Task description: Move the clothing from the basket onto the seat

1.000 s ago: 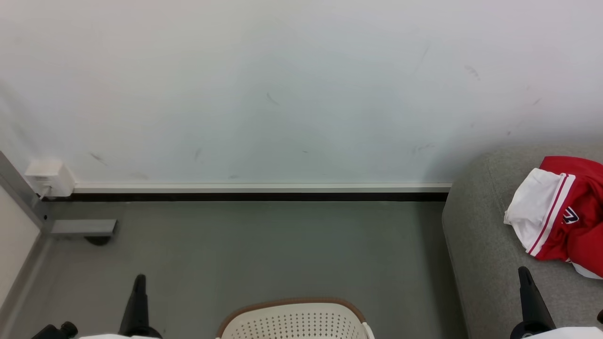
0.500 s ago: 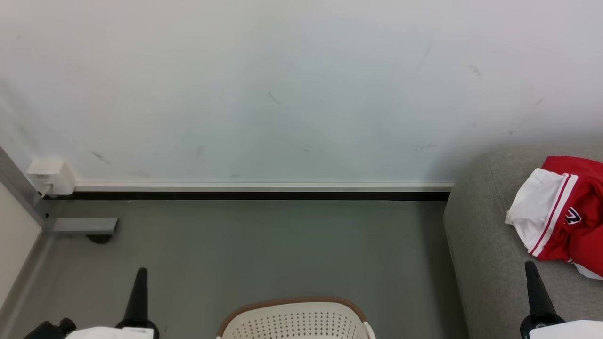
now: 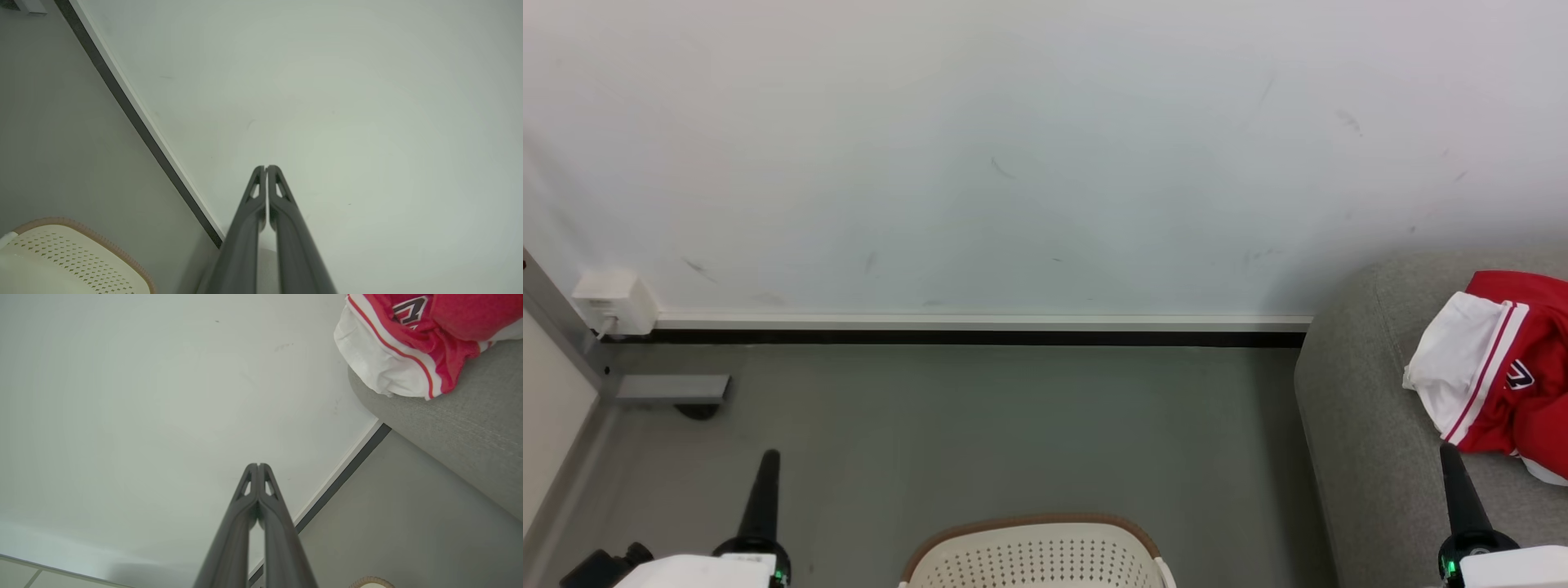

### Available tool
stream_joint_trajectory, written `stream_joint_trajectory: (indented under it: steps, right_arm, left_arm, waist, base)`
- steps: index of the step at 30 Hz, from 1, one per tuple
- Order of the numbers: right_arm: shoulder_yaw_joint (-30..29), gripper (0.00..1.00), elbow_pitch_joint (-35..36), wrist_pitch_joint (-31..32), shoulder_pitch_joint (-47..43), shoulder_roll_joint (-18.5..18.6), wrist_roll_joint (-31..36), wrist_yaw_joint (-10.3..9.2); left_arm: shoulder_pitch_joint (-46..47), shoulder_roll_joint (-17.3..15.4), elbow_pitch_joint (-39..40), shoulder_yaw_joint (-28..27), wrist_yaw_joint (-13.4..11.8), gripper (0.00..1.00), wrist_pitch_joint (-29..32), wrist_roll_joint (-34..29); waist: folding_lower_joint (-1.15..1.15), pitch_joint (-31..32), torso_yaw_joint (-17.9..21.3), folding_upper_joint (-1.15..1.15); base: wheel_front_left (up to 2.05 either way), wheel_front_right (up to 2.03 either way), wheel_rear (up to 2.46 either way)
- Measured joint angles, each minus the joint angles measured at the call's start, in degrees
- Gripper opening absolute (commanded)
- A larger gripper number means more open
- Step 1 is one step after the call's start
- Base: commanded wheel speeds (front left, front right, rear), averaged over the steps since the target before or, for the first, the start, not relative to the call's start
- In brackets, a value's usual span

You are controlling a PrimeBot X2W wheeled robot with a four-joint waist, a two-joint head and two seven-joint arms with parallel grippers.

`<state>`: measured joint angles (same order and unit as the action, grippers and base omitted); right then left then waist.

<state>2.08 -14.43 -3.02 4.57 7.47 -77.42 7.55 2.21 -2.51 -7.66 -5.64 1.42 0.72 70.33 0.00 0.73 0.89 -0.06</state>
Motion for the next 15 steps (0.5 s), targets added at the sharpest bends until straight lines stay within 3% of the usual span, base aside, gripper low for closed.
stream_joint_trajectory:
  steps: [15]
  right_arm:
    - [1.1, 0.00, 0.0, 0.2, 1.0, 1.5, -8.8, 0.00]
  left_arm:
    - [1.2, 0.0, 0.4, -0.4, -0.3, 0.00, 2.0, 7.4]
  waist:
    - [0.00, -0.2, -0.3, 0.00]
  base:
    - [0.00, 0.00, 0.00]
